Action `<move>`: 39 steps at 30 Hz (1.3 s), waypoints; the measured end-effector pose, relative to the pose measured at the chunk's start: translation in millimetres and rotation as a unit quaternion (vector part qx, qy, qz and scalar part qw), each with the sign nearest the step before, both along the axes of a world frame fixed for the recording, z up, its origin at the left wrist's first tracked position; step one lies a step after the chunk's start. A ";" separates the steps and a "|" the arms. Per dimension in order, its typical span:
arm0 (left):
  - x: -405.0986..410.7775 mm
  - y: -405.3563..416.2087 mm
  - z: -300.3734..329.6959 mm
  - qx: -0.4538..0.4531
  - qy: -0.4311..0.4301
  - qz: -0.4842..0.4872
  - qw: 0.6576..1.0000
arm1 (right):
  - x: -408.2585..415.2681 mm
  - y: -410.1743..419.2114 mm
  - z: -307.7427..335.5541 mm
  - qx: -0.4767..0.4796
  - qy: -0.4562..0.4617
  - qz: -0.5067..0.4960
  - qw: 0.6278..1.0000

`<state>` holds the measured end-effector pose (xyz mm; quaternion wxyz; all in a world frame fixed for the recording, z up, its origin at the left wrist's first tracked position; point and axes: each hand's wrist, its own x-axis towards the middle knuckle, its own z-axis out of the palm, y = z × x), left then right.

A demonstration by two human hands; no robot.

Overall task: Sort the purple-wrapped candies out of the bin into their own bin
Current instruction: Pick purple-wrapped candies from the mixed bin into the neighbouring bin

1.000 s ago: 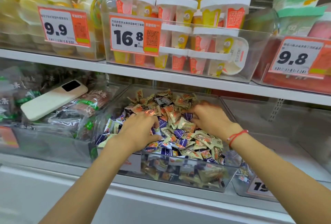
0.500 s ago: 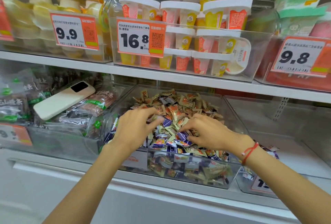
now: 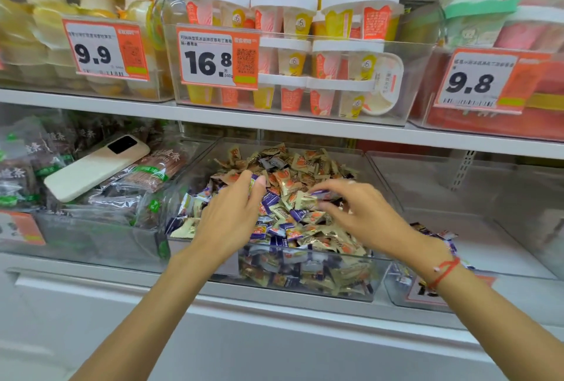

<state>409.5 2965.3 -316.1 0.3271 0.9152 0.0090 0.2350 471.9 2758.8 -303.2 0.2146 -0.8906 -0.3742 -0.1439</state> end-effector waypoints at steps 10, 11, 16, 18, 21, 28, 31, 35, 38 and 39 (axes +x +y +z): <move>14.8 -114.7 21.9 0.094 -0.002 -0.206 0.974 | -1.5 -147.7 4.0 0.165 -0.014 -0.211 0.963; 19.7 -129.6 24.0 0.113 -0.020 -0.207 0.972 | 3.3 -155.0 -2.4 0.131 -0.024 -0.231 0.964; 41.1 -187.3 17.1 0.213 -0.076 -0.168 0.959 | 15.5 -165.0 -27.4 -0.004 0.062 -0.262 0.963; 46.2 -193.9 13.2 0.249 -0.075 -0.156 0.953 | 16.0 -166.0 -28.5 -0.035 0.103 -0.272 0.956; 44.3 -188.5 10.7 0.226 -0.107 -0.174 0.952 | 12.0 -161.8 -22.6 -0.007 0.071 -0.271 0.960; 3.6 -76.5 20.7 0.150 -0.049 -0.088 0.983 | -20.3 -95.1 5.2 0.097 -0.051 -0.143 0.984; 4.1 -3.5 31.7 0.164 0.065 -0.042 0.983 | -25.5 -47.7 4.7 0.061 -0.018 -0.051 0.997; 4.8 48.0 23.1 0.212 0.241 -0.079 0.944 | -16.7 13.6 -6.0 -0.008 0.023 0.031 0.999; 5.0 59.9 8.6 0.225 0.241 -0.059 0.942 | -0.7 48.3 -17.0 -0.083 0.093 0.085 0.989; 5.8 62.5 5.4 0.217 0.224 -0.038 0.949 | 6.3 55.7 -19.3 -0.116 0.112 0.090 0.983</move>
